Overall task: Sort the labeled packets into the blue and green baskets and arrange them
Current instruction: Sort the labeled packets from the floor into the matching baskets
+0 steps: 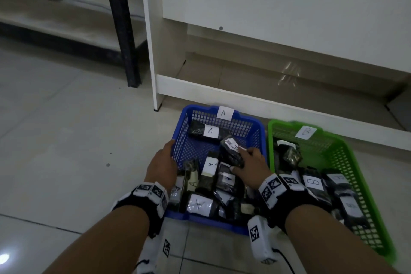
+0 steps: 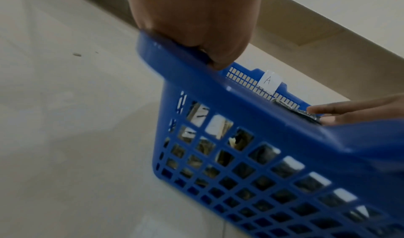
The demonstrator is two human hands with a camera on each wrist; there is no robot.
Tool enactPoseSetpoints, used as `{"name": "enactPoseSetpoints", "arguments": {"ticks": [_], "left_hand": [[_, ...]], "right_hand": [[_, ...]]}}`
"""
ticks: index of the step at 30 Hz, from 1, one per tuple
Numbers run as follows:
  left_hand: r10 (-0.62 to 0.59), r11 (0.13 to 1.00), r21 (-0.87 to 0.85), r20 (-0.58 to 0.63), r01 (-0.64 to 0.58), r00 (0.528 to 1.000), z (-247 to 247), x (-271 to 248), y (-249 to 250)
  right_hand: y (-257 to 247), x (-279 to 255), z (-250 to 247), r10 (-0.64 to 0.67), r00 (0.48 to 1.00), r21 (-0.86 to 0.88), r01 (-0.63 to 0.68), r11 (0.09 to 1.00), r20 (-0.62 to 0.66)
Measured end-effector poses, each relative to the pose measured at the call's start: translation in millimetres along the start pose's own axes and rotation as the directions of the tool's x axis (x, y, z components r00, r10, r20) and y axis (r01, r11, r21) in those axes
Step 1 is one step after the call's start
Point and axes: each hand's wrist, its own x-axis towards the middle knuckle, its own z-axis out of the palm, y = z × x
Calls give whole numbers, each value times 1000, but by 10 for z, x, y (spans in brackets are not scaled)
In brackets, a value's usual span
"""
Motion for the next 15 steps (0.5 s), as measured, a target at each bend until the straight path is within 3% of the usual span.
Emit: {"name": "enactPoseSetpoints", "arguments": {"ticks": [5,7,9,12,14,15], "left_hand": [[-73,990,127,45,67,996,5,12,153],[-163,955,252,-7,159,987,25,-6,311],[-152,909,378,-89,175,984,78,-64,532],[95,870,491,-55,-55,994,185,-206,832],[311,801,516,74,-303,947,316,-358,1038],[405,759,488,164,-431,899,410,-486,1162]], "right_hand": [[60,-220,-493,-141,979,-70,152,986,146],[133,-376,-739,-196,970,-92,210,973,144],[323,-577,-923,-220,970,-110,231,967,102],[724,-932,-1018,-268,963,-91,267,959,-6],[1015,-1210,-1002,-287,952,-70,281,957,-105],[1180,-1374,-963,-284,950,-65,278,958,-133]]}}
